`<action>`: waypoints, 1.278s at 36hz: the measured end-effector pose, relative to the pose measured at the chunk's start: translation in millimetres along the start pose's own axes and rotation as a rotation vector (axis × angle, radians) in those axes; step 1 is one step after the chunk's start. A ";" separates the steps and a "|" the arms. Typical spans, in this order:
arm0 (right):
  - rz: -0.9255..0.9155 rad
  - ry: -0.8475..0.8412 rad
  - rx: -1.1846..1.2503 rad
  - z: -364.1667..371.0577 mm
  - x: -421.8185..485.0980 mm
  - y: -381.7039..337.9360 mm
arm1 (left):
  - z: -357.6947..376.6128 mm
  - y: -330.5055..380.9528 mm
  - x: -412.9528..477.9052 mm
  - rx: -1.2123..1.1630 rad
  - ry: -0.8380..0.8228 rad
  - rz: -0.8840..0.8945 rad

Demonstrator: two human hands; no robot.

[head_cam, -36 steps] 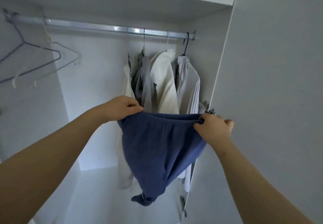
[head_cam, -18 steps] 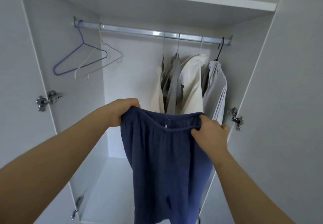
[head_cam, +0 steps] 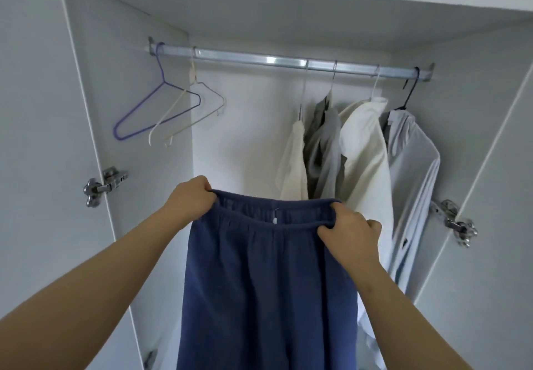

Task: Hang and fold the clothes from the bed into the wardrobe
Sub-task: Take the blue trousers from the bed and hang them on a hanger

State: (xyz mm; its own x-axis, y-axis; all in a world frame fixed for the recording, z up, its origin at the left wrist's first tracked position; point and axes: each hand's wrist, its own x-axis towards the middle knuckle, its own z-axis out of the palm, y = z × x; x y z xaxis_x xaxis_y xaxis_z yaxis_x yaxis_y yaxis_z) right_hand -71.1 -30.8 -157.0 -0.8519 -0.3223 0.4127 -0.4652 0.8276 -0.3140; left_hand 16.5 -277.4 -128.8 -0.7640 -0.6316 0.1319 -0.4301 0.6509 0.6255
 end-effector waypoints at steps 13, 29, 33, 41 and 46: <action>-0.046 -0.200 0.158 50.2 85.2 -108.9 | -56.6 -23.2 80.8 -1.065 0.059 -0.149; -0.200 -0.384 0.507 95.9 156.4 -183.3 | -86.5 -54.8 149.5 -0.692 0.313 -0.163; -0.231 -0.399 0.547 96.8 164.2 -191.2 | -88.3 -57.9 160.7 -0.560 0.219 -0.224; -0.210 -0.438 0.681 99.7 172.6 -193.3 | -82.4 -53.7 163.3 -0.497 0.016 -0.186; -0.174 -0.450 0.828 94.2 184.0 -207.4 | -77.6 -47.8 158.4 -0.600 -0.048 -0.120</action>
State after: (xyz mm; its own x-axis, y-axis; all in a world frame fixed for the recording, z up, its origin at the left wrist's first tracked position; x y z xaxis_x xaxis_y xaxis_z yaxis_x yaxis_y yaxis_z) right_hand -154.0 -305.0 -96.5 -0.6869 -0.6992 0.1981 -0.4697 0.2191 -0.8552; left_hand -46.7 -441.3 -78.1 -0.7537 -0.6571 0.0078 -0.1792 0.2169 0.9596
